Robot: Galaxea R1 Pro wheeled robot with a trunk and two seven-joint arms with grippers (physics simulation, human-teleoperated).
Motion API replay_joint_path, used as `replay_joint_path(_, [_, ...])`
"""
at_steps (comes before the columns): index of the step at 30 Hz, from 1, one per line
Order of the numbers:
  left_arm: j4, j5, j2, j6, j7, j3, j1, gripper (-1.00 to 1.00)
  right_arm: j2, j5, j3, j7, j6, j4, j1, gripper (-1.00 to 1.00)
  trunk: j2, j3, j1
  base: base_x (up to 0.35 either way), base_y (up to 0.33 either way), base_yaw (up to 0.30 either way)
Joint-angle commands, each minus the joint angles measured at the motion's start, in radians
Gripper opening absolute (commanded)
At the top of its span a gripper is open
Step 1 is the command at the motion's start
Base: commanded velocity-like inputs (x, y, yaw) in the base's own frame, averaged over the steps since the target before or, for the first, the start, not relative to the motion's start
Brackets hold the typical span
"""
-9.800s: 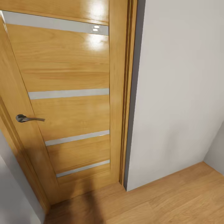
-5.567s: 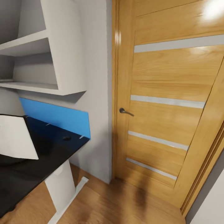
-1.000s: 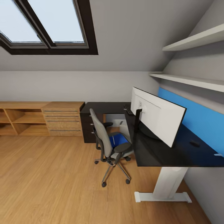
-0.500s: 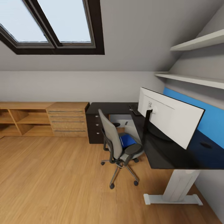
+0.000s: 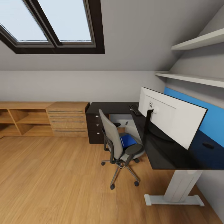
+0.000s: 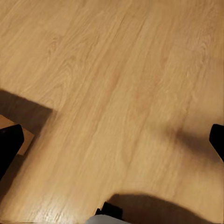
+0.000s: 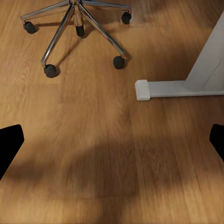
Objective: In the bedroom, organize the workspace by keeping the computer under the desk, ensuring the monitor is on the desk, placing the keyboard on the desk next to the monitor, placing the mouse on the desk next to the keyboard, moving the folder from the swivel chair onto the desk next to the mouse, stacking the notebook on top of the folder with the pen on top of the notebook, and positioning the swivel chair next to the desk.
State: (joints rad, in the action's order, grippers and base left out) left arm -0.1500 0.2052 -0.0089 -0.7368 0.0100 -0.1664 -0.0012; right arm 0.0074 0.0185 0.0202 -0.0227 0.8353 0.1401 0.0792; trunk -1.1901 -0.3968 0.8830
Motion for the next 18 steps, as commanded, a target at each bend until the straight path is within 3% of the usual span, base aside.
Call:
replay_joint_path(1, [-0.001, 0.009, -0.001, -0.002, 0.001, 0.001, 0.000, 1.00, 0.000, 0.001, 0.001, 0.000, 0.003, 0.000, 0.001, 1.00, -0.008, -0.004, 0.004, 0.000, 0.000, 0.000])
replay_joint_path(5, [-0.002, 0.075, -0.001, -0.001, 0.001, 0.002, 0.000, 1.00, 0.000, 0.001, 0.001, 0.000, 0.002, 0.000, 0.001, 1.00, -0.036, -0.017, 0.019, 0.000, 0.000, 0.000])
replay_joint_path(6, [-0.001, 0.108, -0.001, 0.006, -0.002, 0.005, 0.000, 1.00, 0.000, 0.000, 0.001, 0.000, 0.002, 0.000, 0.001, 1.00, -0.043, -0.020, 0.023, 0.000, 0.006, 0.000])
replay_joint_path(13, [-0.002, 0.109, 0.001, 0.081, -0.005, 0.007, 0.000, 1.00, 0.000, 0.000, 0.001, 0.000, 0.002, 0.000, 0.001, 1.00, -0.092, -0.042, 0.050, 0.000, 0.192, 0.000])
replay_joint_path(18, [-0.002, 0.108, 0.001, 0.087, -0.006, 0.007, 0.000, 1.00, 0.000, 0.000, 0.001, 0.000, 0.002, 0.000, 0.001, 1.00, -0.127, -0.058, 0.069, 0.000, 0.300, 0.000])
